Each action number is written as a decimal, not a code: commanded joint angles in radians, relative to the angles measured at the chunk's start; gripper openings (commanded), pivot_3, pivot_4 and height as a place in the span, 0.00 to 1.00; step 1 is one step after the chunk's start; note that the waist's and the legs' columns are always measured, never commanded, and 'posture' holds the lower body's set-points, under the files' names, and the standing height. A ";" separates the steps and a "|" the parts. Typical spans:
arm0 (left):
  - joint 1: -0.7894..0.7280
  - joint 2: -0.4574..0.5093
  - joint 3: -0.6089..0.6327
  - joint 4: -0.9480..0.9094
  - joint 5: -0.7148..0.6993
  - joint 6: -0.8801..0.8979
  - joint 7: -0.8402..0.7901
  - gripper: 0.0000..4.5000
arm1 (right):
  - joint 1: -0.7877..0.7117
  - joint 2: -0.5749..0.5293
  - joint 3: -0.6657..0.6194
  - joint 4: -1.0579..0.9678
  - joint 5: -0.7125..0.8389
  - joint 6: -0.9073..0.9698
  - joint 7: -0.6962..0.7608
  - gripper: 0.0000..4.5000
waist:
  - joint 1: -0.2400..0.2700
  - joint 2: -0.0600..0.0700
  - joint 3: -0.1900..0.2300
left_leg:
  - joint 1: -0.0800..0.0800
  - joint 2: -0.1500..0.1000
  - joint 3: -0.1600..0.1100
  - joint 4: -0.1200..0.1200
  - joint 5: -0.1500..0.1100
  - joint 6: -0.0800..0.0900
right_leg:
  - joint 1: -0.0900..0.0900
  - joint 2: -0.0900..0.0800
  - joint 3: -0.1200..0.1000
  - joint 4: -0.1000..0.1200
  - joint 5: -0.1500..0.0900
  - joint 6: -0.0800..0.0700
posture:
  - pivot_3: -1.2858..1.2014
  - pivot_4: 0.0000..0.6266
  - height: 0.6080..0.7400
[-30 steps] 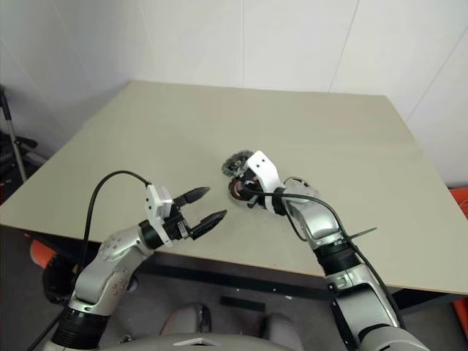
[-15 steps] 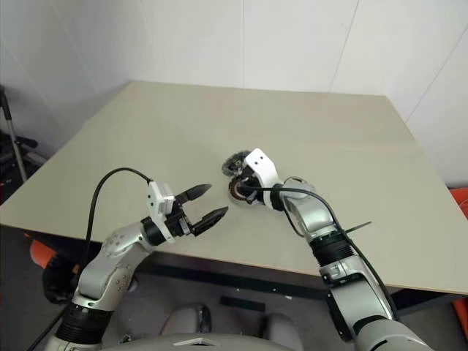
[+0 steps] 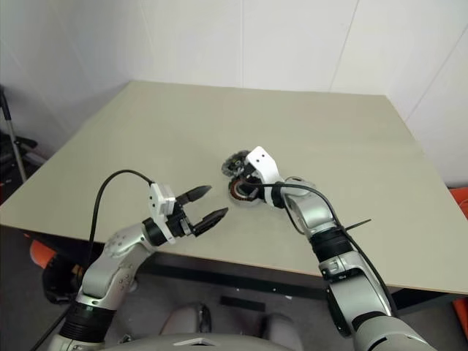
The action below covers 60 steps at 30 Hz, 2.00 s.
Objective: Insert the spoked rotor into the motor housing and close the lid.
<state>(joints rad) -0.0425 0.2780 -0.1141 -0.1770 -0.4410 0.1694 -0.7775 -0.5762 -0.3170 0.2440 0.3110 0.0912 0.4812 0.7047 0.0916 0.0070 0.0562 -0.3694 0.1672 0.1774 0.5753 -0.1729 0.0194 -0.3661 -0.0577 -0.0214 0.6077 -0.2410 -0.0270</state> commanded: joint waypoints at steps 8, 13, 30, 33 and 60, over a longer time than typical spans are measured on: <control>-0.003 0.008 0.012 -0.023 -0.009 -0.015 -0.018 1.00 | 0.003 -0.007 -0.056 -0.206 0.067 0.090 0.024 0.56 | 0.001 0.000 0.000 | 0.000 0.000 0.000 0.000 0.000 0.000 | 0.000 0.000 0.000 0.000 0.000 0.000 | 0.52 0.00 1.00; -0.006 0.008 0.016 -0.016 -0.012 -0.014 -0.024 1.00 | 0.050 -0.047 -0.061 -0.298 0.083 0.144 0.040 0.20 | 0.003 0.000 0.000 | 0.000 0.000 0.000 0.000 0.000 0.000 | 0.000 0.000 0.000 0.000 0.000 0.000 | 0.52 0.00 1.00; -0.012 0.004 0.018 -0.010 -0.012 -0.011 -0.027 1.00 | 0.024 -0.010 -0.033 -0.195 0.045 0.110 -0.018 0.01 | 0.001 0.001 0.000 | 0.000 0.000 0.000 -0.001 0.000 -0.001 | -0.001 0.000 0.000 0.000 0.000 0.000 | 0.52 0.00 1.00; -0.009 0.004 0.017 -0.018 -0.013 -0.008 -0.023 1.00 | 0.007 -0.002 -0.036 -0.157 0.038 0.091 -0.019 0.01 | 0.000 0.001 0.000 | 0.000 0.000 0.000 -0.001 0.000 -0.001 | -0.001 0.000 0.000 0.000 0.000 0.000 | 0.52 0.00 1.00; -0.035 -0.015 0.005 0.008 0.003 -0.009 -0.010 1.00 | -0.048 0.031 -0.044 0.044 0.012 -0.004 -0.020 0.01 | 0.000 0.001 0.000 | 0.000 0.000 0.000 -0.001 0.000 -0.001 | -0.001 0.000 0.000 0.000 0.001 -0.001 | 0.52 0.00 1.00</control>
<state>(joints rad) -0.0654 0.2650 -0.1130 -0.1446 -0.4371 0.1703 -0.7916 -0.5968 -0.2869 0.2114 0.3546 0.1116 0.4991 0.6897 0.0918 0.0076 0.0566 -0.3699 0.1676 0.1779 0.5746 -0.1725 0.0187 -0.3673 -0.0576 -0.0215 0.6077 -0.2404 -0.0281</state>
